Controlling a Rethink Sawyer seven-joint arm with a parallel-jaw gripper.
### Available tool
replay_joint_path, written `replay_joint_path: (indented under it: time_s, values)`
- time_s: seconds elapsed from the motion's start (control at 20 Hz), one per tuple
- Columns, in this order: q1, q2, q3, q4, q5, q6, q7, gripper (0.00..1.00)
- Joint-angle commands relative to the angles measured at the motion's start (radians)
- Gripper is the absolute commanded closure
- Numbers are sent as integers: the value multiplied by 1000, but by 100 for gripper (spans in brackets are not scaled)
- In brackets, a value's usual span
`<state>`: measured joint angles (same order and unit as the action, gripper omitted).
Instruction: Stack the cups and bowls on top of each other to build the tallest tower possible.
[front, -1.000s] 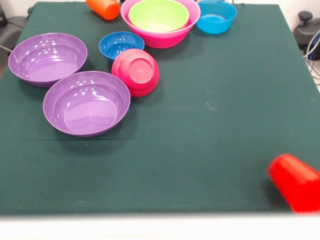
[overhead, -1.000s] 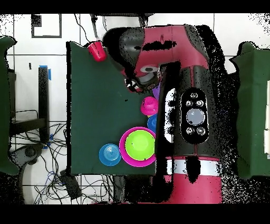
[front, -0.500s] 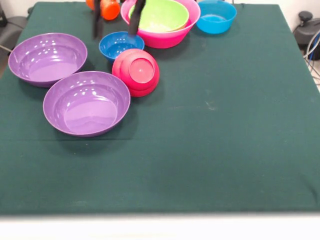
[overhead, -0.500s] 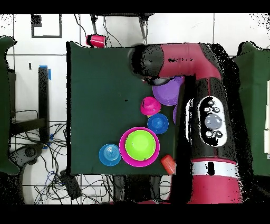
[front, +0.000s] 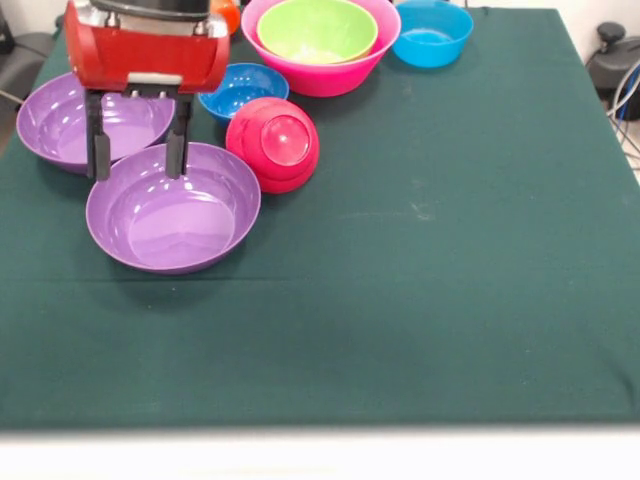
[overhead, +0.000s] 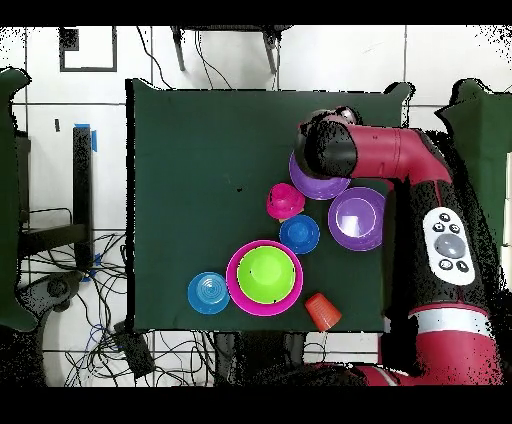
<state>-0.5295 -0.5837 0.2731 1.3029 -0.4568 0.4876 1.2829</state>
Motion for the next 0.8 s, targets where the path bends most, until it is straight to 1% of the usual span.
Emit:
replay_joint_path:
  time_s: [0.05,0.3,0.35,0.4,0.45,0.55,0.75,0.8]
  values:
    - [2,97,102,127,-35,16,-53,0]
    - [3,132,105,107,-36,20,-52,0]
    - [9,158,104,77,-31,42,-56,0]
    - [12,168,102,68,-23,66,-54,0]
    - [16,193,102,30,-15,101,-65,0]
    - [27,202,93,10,-16,122,-66,0]
    - [57,227,73,-91,-38,179,-103,0]
    - [74,206,56,-108,-49,209,-113,0]
